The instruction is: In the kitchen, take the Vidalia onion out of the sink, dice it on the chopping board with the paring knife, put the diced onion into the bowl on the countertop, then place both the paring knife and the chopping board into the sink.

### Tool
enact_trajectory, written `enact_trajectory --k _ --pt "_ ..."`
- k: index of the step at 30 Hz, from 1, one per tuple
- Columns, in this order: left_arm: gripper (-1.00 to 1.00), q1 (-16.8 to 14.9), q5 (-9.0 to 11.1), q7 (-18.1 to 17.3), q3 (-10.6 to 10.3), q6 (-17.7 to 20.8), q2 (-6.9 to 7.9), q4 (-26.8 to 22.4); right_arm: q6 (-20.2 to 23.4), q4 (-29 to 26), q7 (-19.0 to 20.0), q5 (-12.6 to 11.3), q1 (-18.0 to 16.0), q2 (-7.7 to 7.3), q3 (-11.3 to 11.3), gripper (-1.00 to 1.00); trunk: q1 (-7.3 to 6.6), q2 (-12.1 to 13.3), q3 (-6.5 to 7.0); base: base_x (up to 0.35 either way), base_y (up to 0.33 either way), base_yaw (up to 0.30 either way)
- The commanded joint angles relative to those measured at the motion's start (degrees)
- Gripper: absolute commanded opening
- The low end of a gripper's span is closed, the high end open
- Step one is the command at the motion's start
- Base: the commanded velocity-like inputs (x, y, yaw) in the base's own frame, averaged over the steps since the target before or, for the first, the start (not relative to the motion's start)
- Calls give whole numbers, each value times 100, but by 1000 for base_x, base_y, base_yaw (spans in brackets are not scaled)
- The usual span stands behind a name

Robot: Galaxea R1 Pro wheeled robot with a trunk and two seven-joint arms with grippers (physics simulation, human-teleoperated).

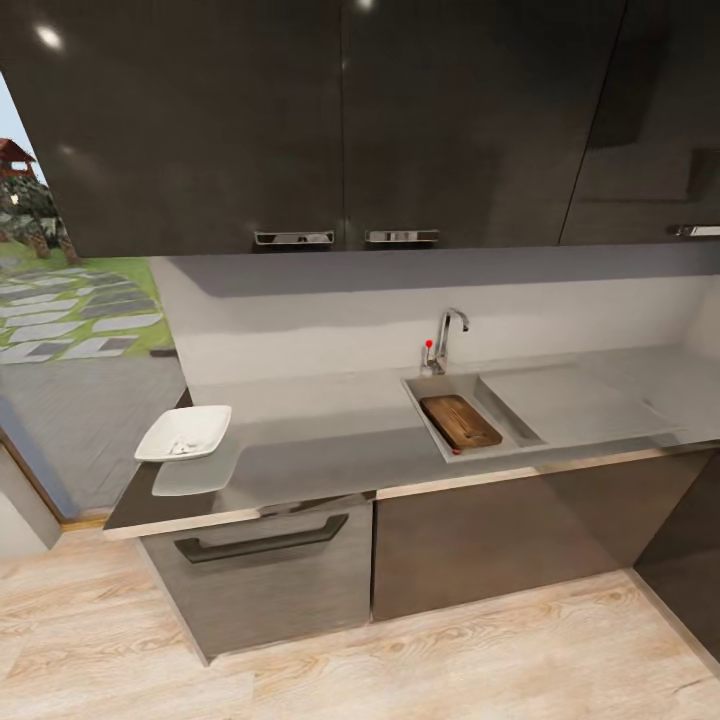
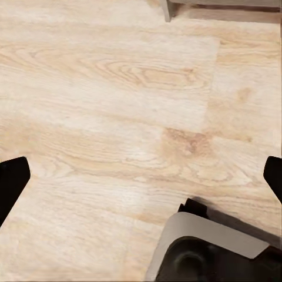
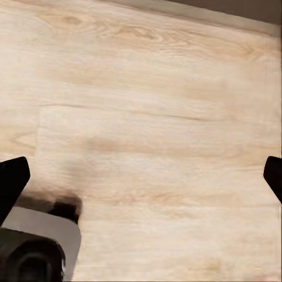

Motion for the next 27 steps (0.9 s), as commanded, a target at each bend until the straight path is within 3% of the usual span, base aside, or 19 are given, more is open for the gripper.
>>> enact_trajectory --k 1,3,6,10,12,16,17,22,27 --pt "100 -2 4 -29 -36 135 -3 22 -14 7 52 66 186 -93 -28 100 4 -12 -11 0 0 0" --pt "100 10 4 -356 -36 329 -22 24 -9 13 370 65 668 -315 -28 100 4 -12 -11 0 0 0" --pt "100 16 4 -898 -36 400 -32 24 -7 15 706 65 1087 -476 -28 100 4 -12 -11 0 0 0" --pt "100 24 4 -1453 -36 429 -34 29 6 10 846 63 1441 -576 -36 100 4 -12 -11 0 0 0" --pt "100 116 4 -1529 -36 436 -21 31 38 -5 783 42 1487 -537 -79 100 4 -12 -11 0 0 0" --pt "100 720 5 -1531 -34 432 33 33 419 -37 57 -383 1516 -108 -623 100 4 -12 -11 0 0 0" --pt "100 852 5 -1503 -33 430 54 33 456 -40 -26 -437 1518 -66 -681 100 4 -12 -11 0 0 0" --pt "100 1401 18 -1209 -30 391 52 33 492 -45 -90 -522 1520 -1 -781 100 4 -12 -11 0 0 0" --pt "100 1486 78 -1008 -9 387 42 18 479 -45 -48 -511 1520 14 -784 100 4 -12 -11 0 0 0"
